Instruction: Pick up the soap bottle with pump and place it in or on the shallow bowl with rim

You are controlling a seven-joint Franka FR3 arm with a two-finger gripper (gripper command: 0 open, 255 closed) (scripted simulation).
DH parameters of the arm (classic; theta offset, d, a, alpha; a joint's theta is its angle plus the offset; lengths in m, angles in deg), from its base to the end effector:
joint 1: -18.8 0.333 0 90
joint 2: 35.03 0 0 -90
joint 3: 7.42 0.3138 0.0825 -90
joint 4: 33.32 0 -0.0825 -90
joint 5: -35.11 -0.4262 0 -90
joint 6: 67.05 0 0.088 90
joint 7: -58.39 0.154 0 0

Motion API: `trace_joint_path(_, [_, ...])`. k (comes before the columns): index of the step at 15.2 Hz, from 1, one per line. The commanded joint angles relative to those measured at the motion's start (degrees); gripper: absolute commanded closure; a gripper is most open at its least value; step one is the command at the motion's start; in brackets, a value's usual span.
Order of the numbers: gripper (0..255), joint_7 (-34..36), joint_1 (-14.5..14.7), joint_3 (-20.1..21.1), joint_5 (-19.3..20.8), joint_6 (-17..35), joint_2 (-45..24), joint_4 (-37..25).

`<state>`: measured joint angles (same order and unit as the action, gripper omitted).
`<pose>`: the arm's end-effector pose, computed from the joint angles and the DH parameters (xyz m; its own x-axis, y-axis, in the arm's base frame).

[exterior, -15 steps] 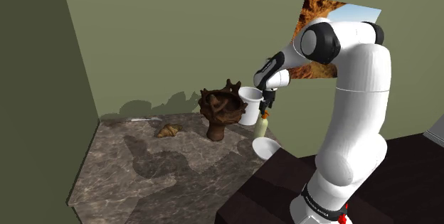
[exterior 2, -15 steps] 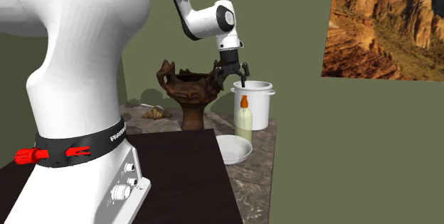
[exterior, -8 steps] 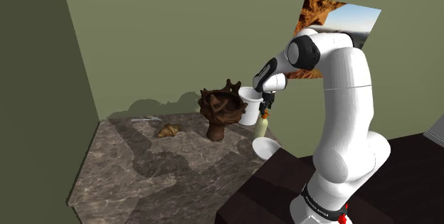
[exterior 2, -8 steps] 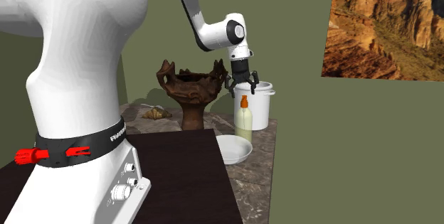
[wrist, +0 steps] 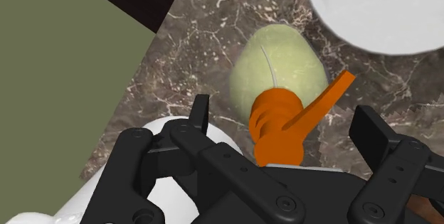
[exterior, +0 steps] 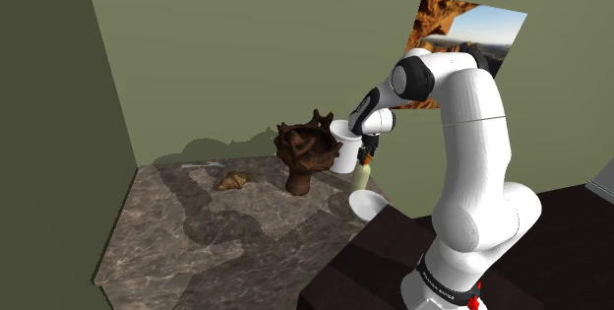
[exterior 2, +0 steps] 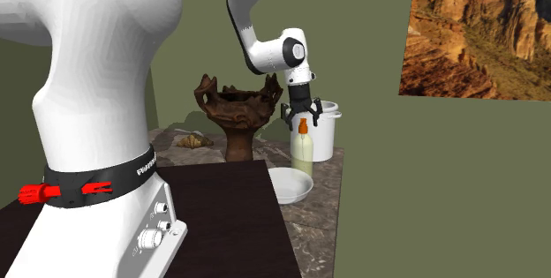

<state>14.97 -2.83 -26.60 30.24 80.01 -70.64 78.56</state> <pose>0.4819 -0.4268 0.0918 0.9966 0.0309 -0.0765 0.0404 -0.9912 0.1258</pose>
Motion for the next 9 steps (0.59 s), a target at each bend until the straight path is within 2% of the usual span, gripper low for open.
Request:
trace_joint_path(1, [0, -0.05, -0.05, 0.02, -0.03, 0.09, -0.06, 0.01])
trace_joint_path(5, [0, -0.04, -0.05, 0.02, -0.02, 0.08, -0.05, 0.01])
trace_joint_path(6, [255, -0.04, -0.05, 0.02, -0.02, 0.08, -0.05, 0.01])
trace_joint_path(9, [255, -0.04, -0.05, 0.02, -0.02, 0.08, -0.05, 0.01])
